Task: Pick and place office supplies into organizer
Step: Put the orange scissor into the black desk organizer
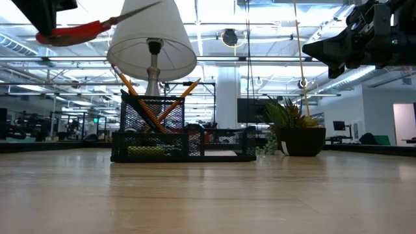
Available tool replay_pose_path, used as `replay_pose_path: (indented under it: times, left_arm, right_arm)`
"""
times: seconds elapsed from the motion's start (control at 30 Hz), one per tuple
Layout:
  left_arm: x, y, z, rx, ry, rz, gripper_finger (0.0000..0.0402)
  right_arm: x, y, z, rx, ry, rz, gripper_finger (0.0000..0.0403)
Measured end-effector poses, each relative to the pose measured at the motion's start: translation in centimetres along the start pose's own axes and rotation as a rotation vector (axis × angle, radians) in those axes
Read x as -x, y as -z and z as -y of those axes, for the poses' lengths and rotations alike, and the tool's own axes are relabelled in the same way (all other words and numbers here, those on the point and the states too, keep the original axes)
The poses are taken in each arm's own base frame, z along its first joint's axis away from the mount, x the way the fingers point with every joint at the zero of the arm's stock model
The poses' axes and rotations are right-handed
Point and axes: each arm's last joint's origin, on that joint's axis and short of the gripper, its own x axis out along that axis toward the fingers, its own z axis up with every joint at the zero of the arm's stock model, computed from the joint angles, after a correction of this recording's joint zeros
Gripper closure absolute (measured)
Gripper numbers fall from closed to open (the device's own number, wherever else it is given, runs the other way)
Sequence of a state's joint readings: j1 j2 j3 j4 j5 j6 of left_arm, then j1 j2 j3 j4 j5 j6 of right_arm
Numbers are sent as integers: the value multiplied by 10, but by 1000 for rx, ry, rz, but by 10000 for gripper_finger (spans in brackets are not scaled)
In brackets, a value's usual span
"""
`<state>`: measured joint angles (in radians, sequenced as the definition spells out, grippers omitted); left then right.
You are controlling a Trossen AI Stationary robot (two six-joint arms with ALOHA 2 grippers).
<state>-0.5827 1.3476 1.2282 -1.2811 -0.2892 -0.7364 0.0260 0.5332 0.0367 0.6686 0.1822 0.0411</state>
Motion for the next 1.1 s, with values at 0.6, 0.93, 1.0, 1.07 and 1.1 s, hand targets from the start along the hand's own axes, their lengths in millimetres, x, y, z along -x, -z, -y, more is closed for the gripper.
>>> replay_pose_path:
  times: [0.6, 0.93, 1.0, 1.07, 1.1]
  left_arm:
    - [7, -31, 24, 37, 318, 256, 382]
    - [10, -39, 28, 49, 411, 304, 367]
    - [10, -41, 27, 57, 417, 315, 374]
    - [10, -43, 26, 64, 421, 322, 382]
    - [10, -43, 25, 67, 421, 321, 385]
  right_arm:
    - [-1, -9, -3, -415, -19, 100, 403]
    - [-11, 5, -18, -573, -102, -5, 403]
    - [-12, 6, -20, -600, -124, -9, 403]
    - [-14, 4, -20, -608, -135, 26, 403]
    - [-14, 3, -21, -605, -141, 42, 403]
